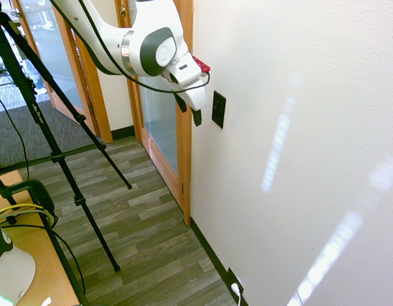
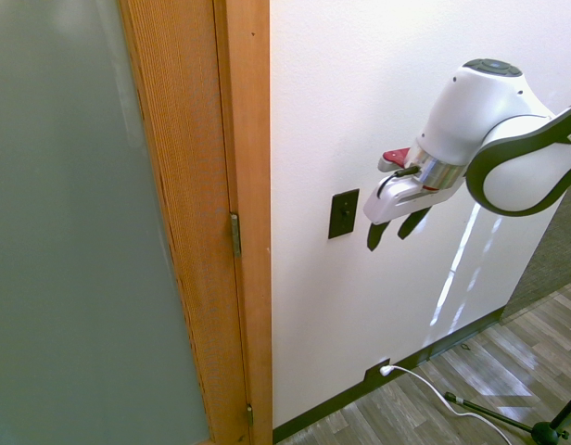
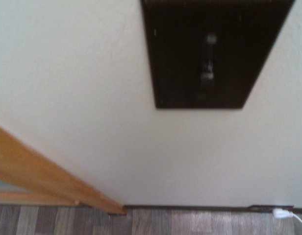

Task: Turn off the light

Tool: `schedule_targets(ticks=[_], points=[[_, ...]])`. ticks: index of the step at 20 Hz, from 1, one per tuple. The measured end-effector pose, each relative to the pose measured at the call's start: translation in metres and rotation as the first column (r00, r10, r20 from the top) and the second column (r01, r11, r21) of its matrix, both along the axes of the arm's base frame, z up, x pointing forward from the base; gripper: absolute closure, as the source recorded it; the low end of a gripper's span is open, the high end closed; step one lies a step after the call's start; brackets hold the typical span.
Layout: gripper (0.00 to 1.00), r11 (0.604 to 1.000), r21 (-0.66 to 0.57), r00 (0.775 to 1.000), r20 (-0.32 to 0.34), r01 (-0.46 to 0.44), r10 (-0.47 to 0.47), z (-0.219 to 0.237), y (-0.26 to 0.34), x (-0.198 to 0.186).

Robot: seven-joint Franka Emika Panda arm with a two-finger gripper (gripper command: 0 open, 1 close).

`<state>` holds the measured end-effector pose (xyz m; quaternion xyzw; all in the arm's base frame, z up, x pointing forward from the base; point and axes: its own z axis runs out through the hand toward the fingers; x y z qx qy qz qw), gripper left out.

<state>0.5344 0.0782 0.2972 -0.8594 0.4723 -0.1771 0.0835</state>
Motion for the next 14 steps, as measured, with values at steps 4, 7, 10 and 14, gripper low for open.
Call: schedule_targets(ticks=[4,7,10,14], points=[[1.0,0.999,-0.027,0.993,0.109,0.045,-0.041,0.011,0.005,0.01],[1.0,0.996,-0.048,0.988,0.141,0.069,-0.062,0.016,0.015,0.013],[1.0,0.993,-0.065,0.98,0.179,0.094,-0.081,0.018,0.016,0.015],[1.0,0.992,-0.071,0.98,0.178,0.104,-0.09,0.007,0.016,0.019]])
